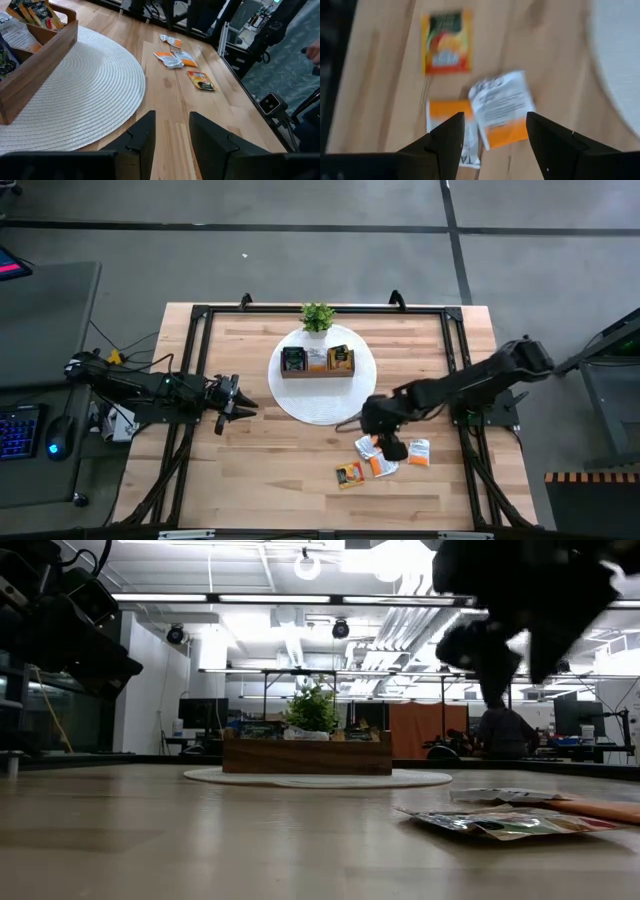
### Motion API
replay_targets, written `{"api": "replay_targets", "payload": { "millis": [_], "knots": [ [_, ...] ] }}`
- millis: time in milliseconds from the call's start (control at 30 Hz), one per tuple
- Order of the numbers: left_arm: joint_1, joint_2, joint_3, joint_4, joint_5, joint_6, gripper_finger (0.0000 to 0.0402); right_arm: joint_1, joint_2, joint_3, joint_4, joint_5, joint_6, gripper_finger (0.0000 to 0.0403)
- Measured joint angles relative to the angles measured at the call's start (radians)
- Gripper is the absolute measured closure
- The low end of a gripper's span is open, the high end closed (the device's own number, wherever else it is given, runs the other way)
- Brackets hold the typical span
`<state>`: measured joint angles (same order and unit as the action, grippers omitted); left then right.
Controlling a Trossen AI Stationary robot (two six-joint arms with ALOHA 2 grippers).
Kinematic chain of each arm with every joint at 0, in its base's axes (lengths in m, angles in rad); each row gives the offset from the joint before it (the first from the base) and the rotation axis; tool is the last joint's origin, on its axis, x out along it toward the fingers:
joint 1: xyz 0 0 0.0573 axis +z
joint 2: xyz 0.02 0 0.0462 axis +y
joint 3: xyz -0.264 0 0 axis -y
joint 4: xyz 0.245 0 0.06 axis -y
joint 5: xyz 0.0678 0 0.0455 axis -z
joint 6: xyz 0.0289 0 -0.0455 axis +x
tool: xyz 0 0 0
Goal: Pick & Place Tea
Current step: Put the white orange tea bag into the middle section of the wooden organizer
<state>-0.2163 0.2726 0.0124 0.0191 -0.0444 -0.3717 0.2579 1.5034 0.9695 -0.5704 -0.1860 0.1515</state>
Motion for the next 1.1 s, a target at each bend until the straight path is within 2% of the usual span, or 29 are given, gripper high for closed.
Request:
{"api": "replay_targets", "payload": {
  "millis": [267, 467, 700, 900, 1100],
  "knots": [
    [0.000, 0.000, 0.000, 0.000, 0.000, 0.000, 0.0285, 0.028, 0.141, -0.001, -0.016, -0.036, -0.222, 0.0194],
    [0.000, 0.000, 0.000, 0.000, 0.000, 0.000, 0.0285, 0.023, 0.151, -0.001, -0.017, 0.047, -0.315, 0.0194],
    [0.000, 0.000, 0.000, 0.000, 0.000, 0.000, 0.0285, 0.023, 0.151, -0.001, -0.035, 0.062, -0.340, 0.0194],
    [0.000, 0.000, 0.000, 0.000, 0.000, 0.000, 0.0285, 0.024, 0.151, -0.001, -0.034, 0.123, -0.343, 0.0194],
    [0.000, 0.000, 0.000, 0.000, 0.000, 0.000, 0.0285, 0.024, 0.151, -0.001, -0.039, 0.122, -0.338, 0.0194]
  ]
}}
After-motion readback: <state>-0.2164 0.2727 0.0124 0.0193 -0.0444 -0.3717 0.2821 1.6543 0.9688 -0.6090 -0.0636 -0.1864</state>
